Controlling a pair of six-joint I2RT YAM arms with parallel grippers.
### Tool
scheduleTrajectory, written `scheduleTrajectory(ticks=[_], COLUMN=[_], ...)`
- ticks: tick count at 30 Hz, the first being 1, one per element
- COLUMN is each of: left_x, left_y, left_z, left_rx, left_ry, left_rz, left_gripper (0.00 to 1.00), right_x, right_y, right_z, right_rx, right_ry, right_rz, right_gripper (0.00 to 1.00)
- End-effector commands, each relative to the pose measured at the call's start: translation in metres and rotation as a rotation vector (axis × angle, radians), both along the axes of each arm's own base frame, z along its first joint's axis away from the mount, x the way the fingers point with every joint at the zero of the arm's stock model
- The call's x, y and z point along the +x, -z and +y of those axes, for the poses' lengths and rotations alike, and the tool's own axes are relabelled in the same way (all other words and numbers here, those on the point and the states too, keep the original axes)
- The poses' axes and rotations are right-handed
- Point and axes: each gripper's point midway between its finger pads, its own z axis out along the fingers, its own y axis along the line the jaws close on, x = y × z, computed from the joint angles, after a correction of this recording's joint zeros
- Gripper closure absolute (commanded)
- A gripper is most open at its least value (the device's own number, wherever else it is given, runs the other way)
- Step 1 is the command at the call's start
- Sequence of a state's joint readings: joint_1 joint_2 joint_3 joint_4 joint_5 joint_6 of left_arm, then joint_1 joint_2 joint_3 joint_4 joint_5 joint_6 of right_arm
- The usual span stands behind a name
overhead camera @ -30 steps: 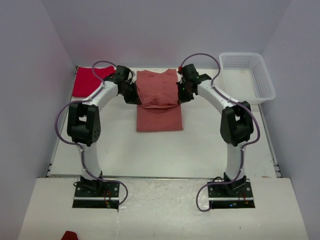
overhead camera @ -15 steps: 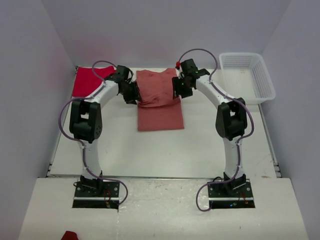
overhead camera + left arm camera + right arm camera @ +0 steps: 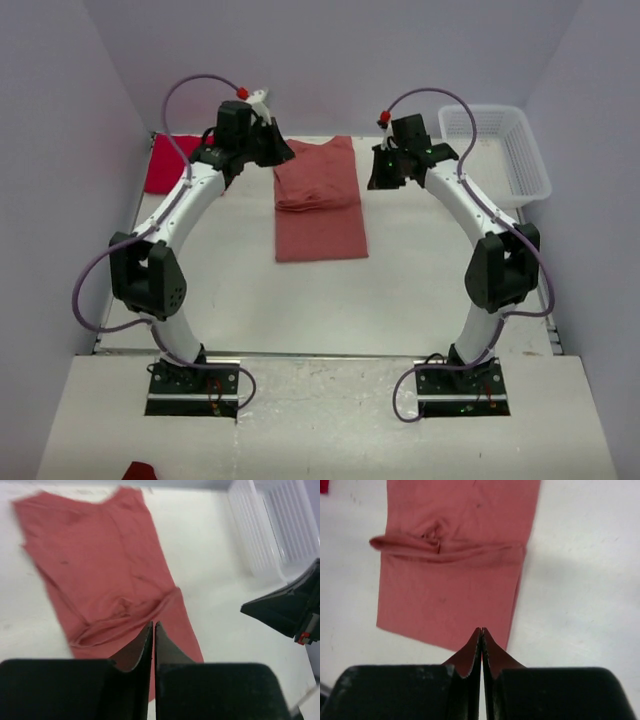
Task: Fold and stack the t-shirts
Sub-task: Fold the folded rectangular tshirt in 1/3 of the way
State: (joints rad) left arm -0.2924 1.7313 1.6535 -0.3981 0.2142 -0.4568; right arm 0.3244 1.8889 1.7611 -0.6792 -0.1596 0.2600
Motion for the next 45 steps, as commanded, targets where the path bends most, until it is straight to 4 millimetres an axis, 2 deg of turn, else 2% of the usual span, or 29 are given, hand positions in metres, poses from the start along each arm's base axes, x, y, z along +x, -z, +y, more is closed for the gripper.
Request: scheduleTrajectory(ticks=[1, 3, 4, 7, 11, 13, 18, 20, 25, 28, 30, 35, 40, 45], left_x=[-0.055, -0.068, -0.07, -0.072, -0.065, -0.061, -0.045, -0.04, -0.023, -0.01, -0.002, 0.02, 0.026, 0.039], left_y=[0.127, 0.146, 0.163, 0.181, 0.187, 0.196, 0.203, 0.202, 0.215, 0.211, 0.214, 0.202, 0.207, 0.219], left_z=[-0.056, -0.073, -0.078, -0.087, -0.091, -0.091, -0.096, -0.1, -0.1, -0.099, -0.094, -0.085, -0.085, -0.072], left_rx=[-0.114, -0.159, -0.16, -0.141, -0.128, -0.117, -0.119, -0.131, -0.138, -0.155, -0.155, -0.179, -0.188, -0.155], left_ry=[0.278, 0.323, 0.328, 0.335, 0.33, 0.326, 0.314, 0.316, 0.295, 0.29, 0.275, 0.259, 0.257, 0.228], left_rz=[0.422, 0.484, 0.527, 0.56, 0.554, 0.567, 0.569, 0.564, 0.578, 0.561, 0.559, 0.506, 0.505, 0.502], left_gripper=[1.0, 1.0, 1.0, 1.0, 1.0, 1.0, 1.0, 1.0, 1.0, 1.0, 1.0, 1.0, 1.0, 1.0], right_x=[-0.04, -0.052, -0.055, -0.074, -0.089, -0.094, -0.105, -0.107, -0.11, -0.111, -0.113, -0.117, -0.117, -0.11], right_y=[0.021, 0.037, 0.04, 0.051, 0.063, 0.065, 0.065, 0.068, 0.067, 0.065, 0.069, 0.085, 0.097, 0.103], right_z=[0.032, 0.035, 0.036, 0.043, 0.051, 0.054, 0.064, 0.063, 0.06, 0.059, 0.058, 0.059, 0.066, 0.067], right_rx=[0.126, 0.129, 0.131, 0.133, 0.122, 0.113, 0.109, 0.095, 0.082, 0.088, 0.083, 0.086, 0.08, 0.055], right_ry=[-0.059, -0.054, -0.054, -0.083, -0.111, -0.121, -0.148, -0.142, -0.138, -0.138, -0.139, -0.14, -0.145, -0.139], right_rz=[0.1, 0.135, 0.138, 0.171, 0.201, 0.206, 0.206, 0.213, 0.204, 0.198, 0.208, 0.243, 0.276, 0.282], right_gripper=[1.0, 1.0, 1.0, 1.0, 1.0, 1.0, 1.0, 1.0, 1.0, 1.0, 1.0, 1.0, 1.0, 1.0])
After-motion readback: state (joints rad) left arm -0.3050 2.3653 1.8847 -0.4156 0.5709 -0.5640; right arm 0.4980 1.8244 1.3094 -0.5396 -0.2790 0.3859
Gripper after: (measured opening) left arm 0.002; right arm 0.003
